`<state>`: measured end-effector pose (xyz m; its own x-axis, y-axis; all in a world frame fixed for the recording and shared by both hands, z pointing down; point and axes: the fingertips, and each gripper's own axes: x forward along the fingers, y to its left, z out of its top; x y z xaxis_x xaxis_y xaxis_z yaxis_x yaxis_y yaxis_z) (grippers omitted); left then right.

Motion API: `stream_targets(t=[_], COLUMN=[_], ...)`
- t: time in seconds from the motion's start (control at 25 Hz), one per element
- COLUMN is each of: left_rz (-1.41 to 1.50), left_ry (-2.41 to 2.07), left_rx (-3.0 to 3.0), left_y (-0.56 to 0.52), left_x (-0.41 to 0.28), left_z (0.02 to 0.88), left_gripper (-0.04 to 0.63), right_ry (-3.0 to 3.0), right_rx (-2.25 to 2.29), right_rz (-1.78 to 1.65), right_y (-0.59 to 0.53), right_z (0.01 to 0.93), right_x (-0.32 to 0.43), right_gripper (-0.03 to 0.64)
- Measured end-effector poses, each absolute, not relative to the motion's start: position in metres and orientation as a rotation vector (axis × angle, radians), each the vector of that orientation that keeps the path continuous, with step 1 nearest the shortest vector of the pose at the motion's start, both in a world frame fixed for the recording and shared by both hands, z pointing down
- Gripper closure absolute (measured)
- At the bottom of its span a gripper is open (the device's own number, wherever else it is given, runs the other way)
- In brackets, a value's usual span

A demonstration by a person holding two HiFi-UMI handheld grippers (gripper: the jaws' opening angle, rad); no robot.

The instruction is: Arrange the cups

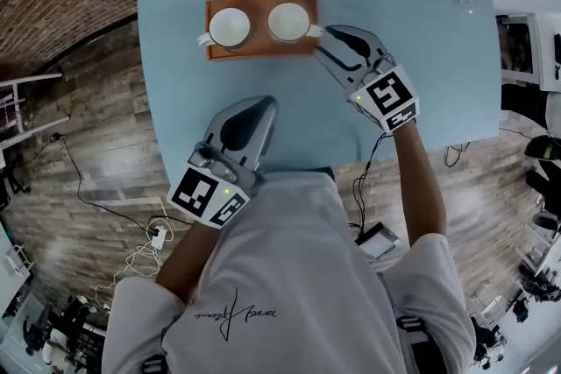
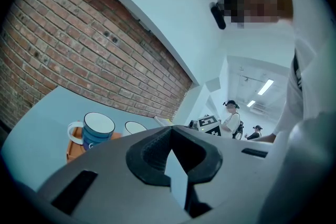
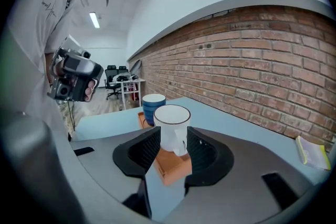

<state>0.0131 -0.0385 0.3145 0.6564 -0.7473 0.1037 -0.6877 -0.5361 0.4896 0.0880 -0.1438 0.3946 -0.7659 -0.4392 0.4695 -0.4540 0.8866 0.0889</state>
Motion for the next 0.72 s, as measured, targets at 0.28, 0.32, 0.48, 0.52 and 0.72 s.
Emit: stream_targets(t=[0.28,0.32,0.48,0.52,0.72], left_rz=[-0.131,-0.128,-0.105,-0.097,-0.087], left_ry=[-1.131,-1.131,-1.139,-1.141,-1.132], left_rx=[2.36,2.356,2.359,2.362,2.342], left_y=[-0.044,-0.044,-0.045,-0.046,-0.048], left_x=[0.014,0.015,0.019,0.02,0.024], left_z=[0.322,0.323,0.327,0.329,0.334], left_gripper=[0.586,0.586,0.586,0.586,0.586], right_ry=[-2.57,-2.57,-2.567,-2.562,-2.57], right_rx=[0.625,0.612,0.573,0.562,0.508], right_rz=[0.078,0.082,0.081,0.082,0.079], right_y=[-0.153,-0.152,-0.154,-0.155,-0.156], right_z=[0.41,0.411,0.416,0.418,0.422], right_x=[0.087,0.086,0.085,0.086,0.081], right_gripper=[0.485,0.485,0.485,0.485,0.485])
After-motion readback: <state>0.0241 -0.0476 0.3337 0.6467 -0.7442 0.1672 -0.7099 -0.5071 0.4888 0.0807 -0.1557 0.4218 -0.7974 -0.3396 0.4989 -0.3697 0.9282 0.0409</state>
